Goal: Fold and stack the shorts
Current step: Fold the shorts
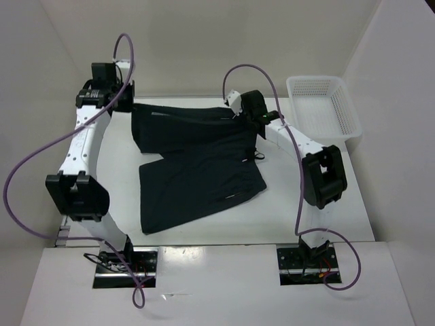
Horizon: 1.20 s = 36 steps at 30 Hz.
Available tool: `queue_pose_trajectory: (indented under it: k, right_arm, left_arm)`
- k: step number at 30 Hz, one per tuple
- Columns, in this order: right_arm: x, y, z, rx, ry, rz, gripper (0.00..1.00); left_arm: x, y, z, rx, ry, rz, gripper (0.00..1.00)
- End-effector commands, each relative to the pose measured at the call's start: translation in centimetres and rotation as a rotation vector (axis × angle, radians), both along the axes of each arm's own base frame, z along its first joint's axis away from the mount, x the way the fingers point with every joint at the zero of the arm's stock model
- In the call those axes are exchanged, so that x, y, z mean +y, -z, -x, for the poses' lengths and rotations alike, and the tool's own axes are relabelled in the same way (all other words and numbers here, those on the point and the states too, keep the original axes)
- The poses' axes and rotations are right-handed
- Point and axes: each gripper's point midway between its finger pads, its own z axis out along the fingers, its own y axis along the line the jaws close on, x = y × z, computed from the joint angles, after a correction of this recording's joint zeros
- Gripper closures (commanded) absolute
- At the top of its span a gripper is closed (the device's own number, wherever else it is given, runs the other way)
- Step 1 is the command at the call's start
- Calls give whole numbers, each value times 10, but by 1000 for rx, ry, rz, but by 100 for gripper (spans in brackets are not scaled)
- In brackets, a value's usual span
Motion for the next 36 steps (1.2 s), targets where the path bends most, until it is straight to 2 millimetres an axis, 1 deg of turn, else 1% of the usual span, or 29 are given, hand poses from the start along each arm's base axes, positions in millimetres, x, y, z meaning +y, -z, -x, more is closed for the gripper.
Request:
queue_pose_trajectory:
  k: [1,2,3,4,5,6,7,8,9,10,11,12,13,14,15,16,17,19,21,23,24,27,28,29,32,33,34,35,36]
  right_arm:
    - [-27,-55,9,-95,67,-8,100]
    - [-27,-52,18,-71,42,-1,100]
    - [-28,-35,32,-19,12,12,100]
    - [-27,-45,44,-32,-7,13,100]
    - [-30,-42,54,-10,-26,24,100]
    - [-30,-31,69,22,-48,48,100]
    - [-24,-40,80,19,-102,44,100]
    - [-22,-27,97,78,-140,63,100]
    - [-18,-22,106,112,-183,46,100]
    - [-15,-14,119,157,-229,63,100]
    - [-14,0,132,193,-258,78,100]
    - [-7,12,143,220,-295,99,100]
    - [-5,21,152,237,-338,131,100]
    - [-3,42,173,285,-389,179,100]
    - [-10,53,179,310,-394,214,100]
    - [-8,58,189,312,-421,263,100]
    - [-14,65,192,316,-422,283,100]
    - [-15,61,191,303,-416,285,100]
    - [-17,55,190,294,-416,298,100]
    - [-17,46,189,282,-434,311,100]
    - [-19,47,192,299,-446,327,100]
    - [-26,44,192,296,-483,393,100]
    - [-29,46,196,317,-496,411,100]
    - [-29,43,195,316,-504,418,100]
    - [-20,17,186,248,-506,381,100]
    - [-20,12,186,246,-512,353,100]
    - [-19,-2,184,216,-517,332,100]
    - [-24,-7,182,209,-503,308,100]
    - [-20,-18,186,182,-535,283,100]
  left_arm:
    - [9,2,57,57,-35,-23,100]
    - [0,17,76,116,-14,-23,100]
    - [-3,28,92,152,-8,-29,100]
    - [-7,24,112,149,1,-30,100]
    - [-7,47,133,225,2,-30,100]
    - [-3,51,145,245,-8,-29,100]
    - [-3,54,166,284,-8,-29,100]
    - [-6,67,182,341,6,1,100]
    - [-9,73,202,395,16,14,100]
    - [-16,80,213,434,38,29,100]
    - [-22,89,223,482,59,42,100]
    - [-31,97,233,528,95,64,100]
    - [-33,115,249,616,98,75,100]
    - [-37,124,256,663,111,81,100]
    - [-37,130,261,684,111,81,100]
    - [-38,133,264,700,116,91,100]
    - [-38,137,267,712,115,92,100]
    - [-40,136,264,700,121,99,100]
    - [-40,127,256,666,122,98,100]
    - [-38,122,258,671,116,88,100]
    - [-36,123,261,681,109,79,100]
    - [-26,118,256,661,78,30,100]
    - [-25,118,256,661,72,21,100]
    - [-25,113,250,644,72,20,100]
    - [-34,99,243,628,104,66,100]
    - [-37,89,239,611,113,77,100]
    - [-39,85,239,606,120,88,100]
    - [-43,87,241,629,131,106,100]
    - [-43,87,244,638,131,107,100]
